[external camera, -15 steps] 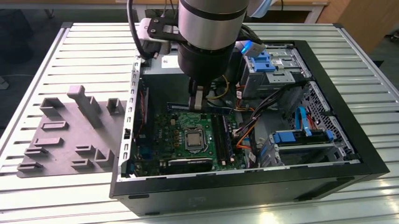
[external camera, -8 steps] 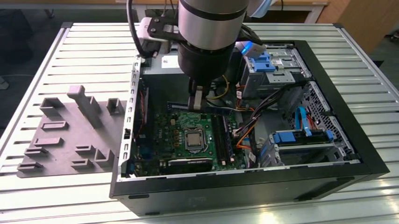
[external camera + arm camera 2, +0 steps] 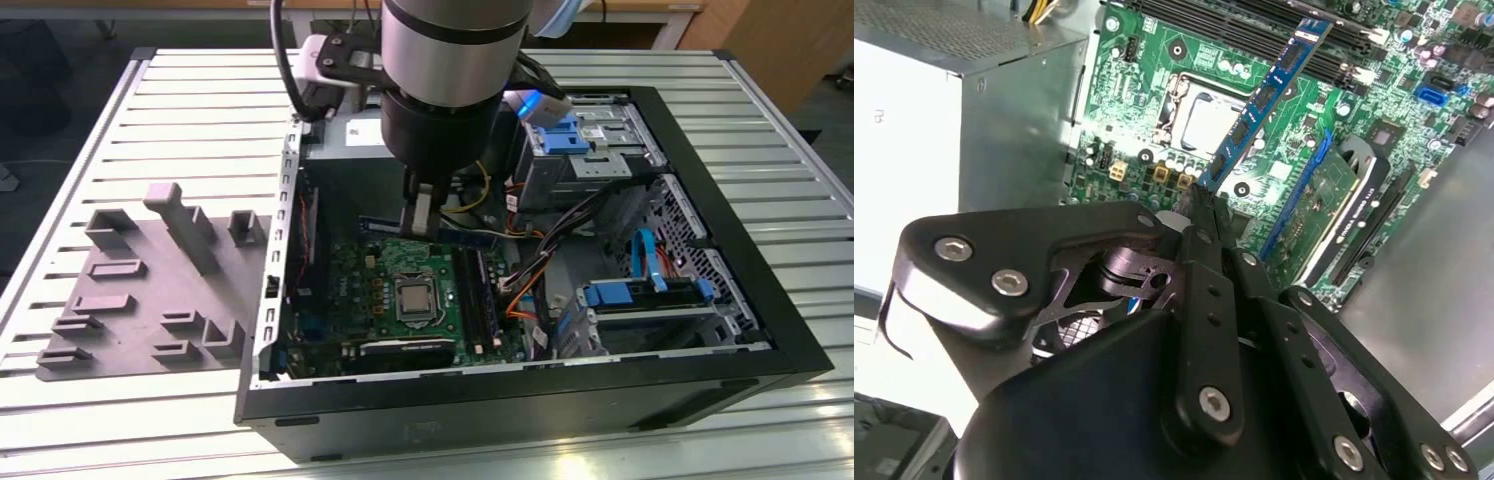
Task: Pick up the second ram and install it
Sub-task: 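Insert the second ram into the second slot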
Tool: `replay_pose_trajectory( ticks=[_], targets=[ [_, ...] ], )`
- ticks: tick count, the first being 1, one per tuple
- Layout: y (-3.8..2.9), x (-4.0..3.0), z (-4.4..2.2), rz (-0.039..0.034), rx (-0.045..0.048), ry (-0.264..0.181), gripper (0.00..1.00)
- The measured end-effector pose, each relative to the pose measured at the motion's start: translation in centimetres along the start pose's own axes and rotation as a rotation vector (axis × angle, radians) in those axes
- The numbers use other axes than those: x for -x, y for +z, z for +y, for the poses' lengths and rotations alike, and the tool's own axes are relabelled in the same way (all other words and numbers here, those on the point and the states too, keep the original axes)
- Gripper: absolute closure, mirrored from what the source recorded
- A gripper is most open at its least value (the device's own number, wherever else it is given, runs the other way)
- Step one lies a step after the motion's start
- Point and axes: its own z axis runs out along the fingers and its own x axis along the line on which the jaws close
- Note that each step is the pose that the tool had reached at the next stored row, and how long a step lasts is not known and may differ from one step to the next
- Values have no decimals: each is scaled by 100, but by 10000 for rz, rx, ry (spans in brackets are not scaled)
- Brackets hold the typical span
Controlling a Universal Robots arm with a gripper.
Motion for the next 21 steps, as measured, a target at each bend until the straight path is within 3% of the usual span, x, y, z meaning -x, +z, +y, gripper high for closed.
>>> replay_pose_trajectory(
  ticks=[21],
  targets=[
    [0,0,0,-61,-80,881,89]
  ],
)
